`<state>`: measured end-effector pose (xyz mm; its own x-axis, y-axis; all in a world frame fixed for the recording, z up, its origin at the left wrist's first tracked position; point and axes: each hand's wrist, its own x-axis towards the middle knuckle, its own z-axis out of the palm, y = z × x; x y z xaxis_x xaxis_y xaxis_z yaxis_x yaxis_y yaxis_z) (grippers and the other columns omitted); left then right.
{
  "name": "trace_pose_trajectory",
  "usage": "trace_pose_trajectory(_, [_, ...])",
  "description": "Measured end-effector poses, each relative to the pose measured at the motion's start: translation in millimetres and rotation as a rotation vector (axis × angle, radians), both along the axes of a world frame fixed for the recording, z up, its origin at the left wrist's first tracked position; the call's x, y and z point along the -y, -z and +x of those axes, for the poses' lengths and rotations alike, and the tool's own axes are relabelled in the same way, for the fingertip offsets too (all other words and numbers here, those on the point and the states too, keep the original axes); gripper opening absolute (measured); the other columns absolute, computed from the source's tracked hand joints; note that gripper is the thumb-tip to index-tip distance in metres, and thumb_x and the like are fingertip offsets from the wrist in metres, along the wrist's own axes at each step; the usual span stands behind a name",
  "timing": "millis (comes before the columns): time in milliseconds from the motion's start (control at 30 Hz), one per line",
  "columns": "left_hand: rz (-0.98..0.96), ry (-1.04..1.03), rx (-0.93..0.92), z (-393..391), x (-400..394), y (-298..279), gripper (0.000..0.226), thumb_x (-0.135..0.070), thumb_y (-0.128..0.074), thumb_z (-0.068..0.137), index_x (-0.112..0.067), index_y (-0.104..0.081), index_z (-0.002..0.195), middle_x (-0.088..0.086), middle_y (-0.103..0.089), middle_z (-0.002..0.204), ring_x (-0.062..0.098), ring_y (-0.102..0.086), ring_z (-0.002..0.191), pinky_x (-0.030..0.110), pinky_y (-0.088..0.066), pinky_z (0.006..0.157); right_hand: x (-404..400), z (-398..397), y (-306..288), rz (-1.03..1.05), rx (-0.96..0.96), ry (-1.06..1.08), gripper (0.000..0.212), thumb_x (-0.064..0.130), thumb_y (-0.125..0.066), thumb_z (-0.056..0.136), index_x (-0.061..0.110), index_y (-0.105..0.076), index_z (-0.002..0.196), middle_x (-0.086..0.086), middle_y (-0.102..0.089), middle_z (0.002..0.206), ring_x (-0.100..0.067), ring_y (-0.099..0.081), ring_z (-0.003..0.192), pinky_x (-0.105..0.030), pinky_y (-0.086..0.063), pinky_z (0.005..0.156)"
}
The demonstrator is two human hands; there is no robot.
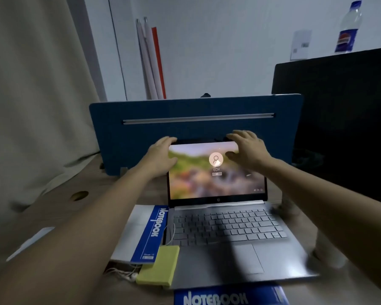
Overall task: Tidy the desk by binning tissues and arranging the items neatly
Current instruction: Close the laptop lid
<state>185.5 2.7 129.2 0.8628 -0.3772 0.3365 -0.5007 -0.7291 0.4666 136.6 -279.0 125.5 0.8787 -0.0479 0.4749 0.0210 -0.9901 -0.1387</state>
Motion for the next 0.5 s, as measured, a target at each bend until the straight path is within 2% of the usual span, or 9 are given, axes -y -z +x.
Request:
trace_pose_trajectory(133, [0.047, -0.002, -0.028, 14, 9, -2, 0.072, -0.024, -0.06, 0.093, -0.025, -0.021, 0.154, -0.001, -0.014, 0.163, 0.022, -0.015, 0.148, 0.041, -0.021, 0.118, 6, 24, 2, -0.01, -0.093, 0.065, 0.073, 0.056, -0.055, 0.089, 0.028, -0.027, 0.151, 0.001, -0.027, 0.16, -0.027, -0.011, 0.149, -0.052, -0.015, 0.116])
trace_pose_trajectory(300, [0.19, -0.054, 0.012, 18, 15, 5, 0.072, -0.028, -0.058, 0.092, -0.022, -0.021, 0.154, -0.003, -0.014, 0.162, 0.026, -0.02, 0.145, 0.047, -0.025, 0.115, 9, 27, -1, -0.051, -0.161, 0.082, 0.074, 0.06, -0.052, 0.088, 0.027, -0.029, 0.149, -0.001, -0.028, 0.158, -0.028, -0.024, 0.145, -0.056, -0.012, 0.117])
trace_pose_trajectory(400, [0.172, -0.119, 0.051, 17, 17, -4, 0.068, -0.03, -0.057, 0.089, -0.025, -0.029, 0.151, -0.002, -0.025, 0.154, 0.028, -0.026, 0.137, 0.049, -0.031, 0.108, 6, 22, -11, -0.023, -0.176, 0.08, 0.074, 0.062, -0.051, 0.086, 0.025, -0.034, 0.147, -0.005, -0.032, 0.153, -0.031, -0.031, 0.14, -0.055, -0.015, 0.116])
trace_pose_trajectory(500, [0.127, -0.124, 0.038, 13, 17, -13, 0.061, -0.032, -0.057, 0.087, -0.027, -0.039, 0.145, -0.002, -0.033, 0.144, 0.026, -0.028, 0.131, 0.044, -0.035, 0.105, -1, 11, -18, 0.028, -0.171, 0.079, 0.069, 0.062, -0.054, 0.084, 0.023, -0.043, 0.14, -0.007, -0.035, 0.145, -0.031, -0.035, 0.134, -0.053, -0.027, 0.109])
